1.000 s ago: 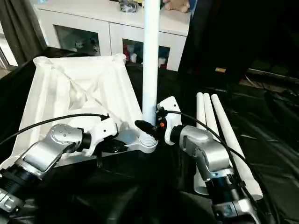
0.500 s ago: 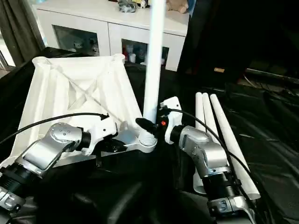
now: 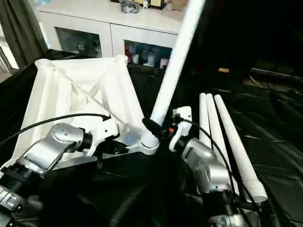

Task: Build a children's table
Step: Insert table leg to table base

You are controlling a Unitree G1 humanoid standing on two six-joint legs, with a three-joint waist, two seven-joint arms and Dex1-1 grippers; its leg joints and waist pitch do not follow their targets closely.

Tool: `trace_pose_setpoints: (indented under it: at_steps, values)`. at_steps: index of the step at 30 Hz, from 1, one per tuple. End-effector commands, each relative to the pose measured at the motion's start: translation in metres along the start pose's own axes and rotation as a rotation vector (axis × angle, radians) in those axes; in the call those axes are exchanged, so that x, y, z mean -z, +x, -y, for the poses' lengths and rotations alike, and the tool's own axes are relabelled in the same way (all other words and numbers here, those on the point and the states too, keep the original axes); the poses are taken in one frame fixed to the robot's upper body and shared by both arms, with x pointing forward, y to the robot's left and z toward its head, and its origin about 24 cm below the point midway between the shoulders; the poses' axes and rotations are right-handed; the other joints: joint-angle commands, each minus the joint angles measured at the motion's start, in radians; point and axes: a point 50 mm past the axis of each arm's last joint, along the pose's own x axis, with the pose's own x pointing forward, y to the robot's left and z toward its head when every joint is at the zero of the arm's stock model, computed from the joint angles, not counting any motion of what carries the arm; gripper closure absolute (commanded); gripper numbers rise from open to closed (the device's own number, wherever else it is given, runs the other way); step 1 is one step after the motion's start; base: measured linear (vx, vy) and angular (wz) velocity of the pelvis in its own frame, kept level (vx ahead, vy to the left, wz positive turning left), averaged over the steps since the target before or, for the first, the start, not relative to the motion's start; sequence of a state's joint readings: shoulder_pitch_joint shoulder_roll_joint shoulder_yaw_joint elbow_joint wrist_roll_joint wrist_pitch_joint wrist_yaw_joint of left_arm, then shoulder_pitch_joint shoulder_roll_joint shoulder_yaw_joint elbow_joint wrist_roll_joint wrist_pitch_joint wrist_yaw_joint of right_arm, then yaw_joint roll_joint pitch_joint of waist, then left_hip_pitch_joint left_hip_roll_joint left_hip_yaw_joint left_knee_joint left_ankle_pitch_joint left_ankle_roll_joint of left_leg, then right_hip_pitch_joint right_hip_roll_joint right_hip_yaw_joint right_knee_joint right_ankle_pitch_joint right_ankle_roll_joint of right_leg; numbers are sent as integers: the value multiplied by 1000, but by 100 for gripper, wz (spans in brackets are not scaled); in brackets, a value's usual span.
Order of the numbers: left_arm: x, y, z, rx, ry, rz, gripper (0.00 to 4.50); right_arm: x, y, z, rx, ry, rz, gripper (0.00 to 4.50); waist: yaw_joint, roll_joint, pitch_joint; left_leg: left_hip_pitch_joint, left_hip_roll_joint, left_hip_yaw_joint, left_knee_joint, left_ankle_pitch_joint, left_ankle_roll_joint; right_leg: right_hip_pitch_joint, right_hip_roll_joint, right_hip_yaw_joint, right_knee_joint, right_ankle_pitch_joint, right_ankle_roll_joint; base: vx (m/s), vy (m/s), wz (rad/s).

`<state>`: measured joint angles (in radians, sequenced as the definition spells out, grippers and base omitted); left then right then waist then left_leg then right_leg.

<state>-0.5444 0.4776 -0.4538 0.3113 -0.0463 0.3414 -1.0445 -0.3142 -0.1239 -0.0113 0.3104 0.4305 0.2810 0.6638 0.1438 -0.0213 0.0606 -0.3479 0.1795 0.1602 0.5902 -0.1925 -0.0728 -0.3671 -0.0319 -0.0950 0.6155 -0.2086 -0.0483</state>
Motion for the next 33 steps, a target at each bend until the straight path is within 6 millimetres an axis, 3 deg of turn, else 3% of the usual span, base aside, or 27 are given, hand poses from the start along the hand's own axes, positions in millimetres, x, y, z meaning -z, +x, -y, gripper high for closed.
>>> trace_pose_setpoints:
  at_steps: [1, 2, 10, 16, 17, 19, 20, 21, 22, 27, 28, 30, 31, 33]
  values:
    - [4, -10, -11, -61, 4, -51, 450, 29, -14, 11, 70, 39, -103, 261, 3, 22, -45, 8, 68, -30, -81, -246, 2, 32, -143, 77, -101, -339, -124, 0, 0, 0]
    - [4, -10, -12, -64, 6, -54, 450, 31, -16, 9, 58, 9, -105, 261, 5, 30, -45, 8, 68, -31, -81, -249, 3, 31, -143, 76, -102, -353, -123, 0, 0, 0]
    - [4, -10, -17, -81, 6, -58, 450, 37, -19, 2, -12, -135, -113, 261, 6, 28, -44, 10, 64, -30, -83, -260, 19, 27, -145, 75, -120, -477, -82, 0, 0, 0]
    - [6, -8, -17, -86, 4, -56, 450, 38, -21, 2, -36, -158, -122, 261, 7, 29, -46, 8, 68, -32, -86, -260, 24, 27, -146, 74, -121, -482, -78, 0, 0, 0]
    - [6, -8, -17, -86, 4, -56, 450, 39, -21, 2, -45, -167, -131, 261, 6, 24, -48, 8, 68, -30, -86, -255, 25, 28, -145, 75, -121, -476, -78, 0, 0, 0]
    - [6, -8, -17, -86, 4, -55, 450, 39, -21, 2, -51, -175, -136, 261, 7, 28, -48, 6, 69, -31, -86, -247, 26, 27, -145, 75, -119, -459, -82, 0, 0, 0]
    - [6, -8, -16, -85, 5, -55, 450, 40, -21, 1, -64, -181, -146, 261, 7, 25, -49, 6, 69, -30, -86, -247, 27, 28, -146, 75, -118, -455, -83, 0, 0, 0]
    - [6, -7, -15, -73, 12, -47, 450, 41, -20, -1, -106, -203, -190, 261, 6, 16, -53, 5, 69, -29, -85, -235, 29, 31, -145, 75, -115, -443, -84, 0, 0, 0]
    - [6, -7, -15, -73, 12, -47, 450, 41, -20, -1, -106, -203, -190, 261, 7, 19, -52, 5, 68, -29, -85, -229, 29, 30, -146, 75, -114, -443, -84, 0, 0, 0]
    - [5, -5, -11, -43, 27, -33, 450, 40, -15, -2, -141, -223, -232, 261, 6, 13, -51, 6, 67, -27, -85, -234, 30, 27, -147, 75, -122, -493, -63, 0, 0, 0]
    - [5, -5, -9, -37, 30, -32, 450, 39, -14, 0, -141, -223, -239, 261, 4, 7, -52, 7, 68, -28, -86, -244, 28, 25, -145, 74, -123, -502, -60, 0, 0, 0]
    - [7, -5, -8, -30, 33, -30, 450, 39, -11, 2, -161, -221, -266, 261, 0, 10, -51, 5, 66, -29, -86, -250, 27, 26, -147, 72, -123, -511, -62, 0, 0, 0]
    - [7, -6, -7, -24, 37, -26, 450, 39, -11, 2, -170, -211, -275, 261, 0, 6, -50, 4, 65, -28, -86, -246, 28, 27, -148, 73, -126, -528, -54, 0, 0, 0]
    - [6, -6, -6, -14, 44, -19, 450, 40, -11, 2, -187, -195, -294, 261, 0, 7, -50, 9, 64, -27, -85, -254, 27, 23, -148, 74, -130, -546, -47, 0, 0, 0]
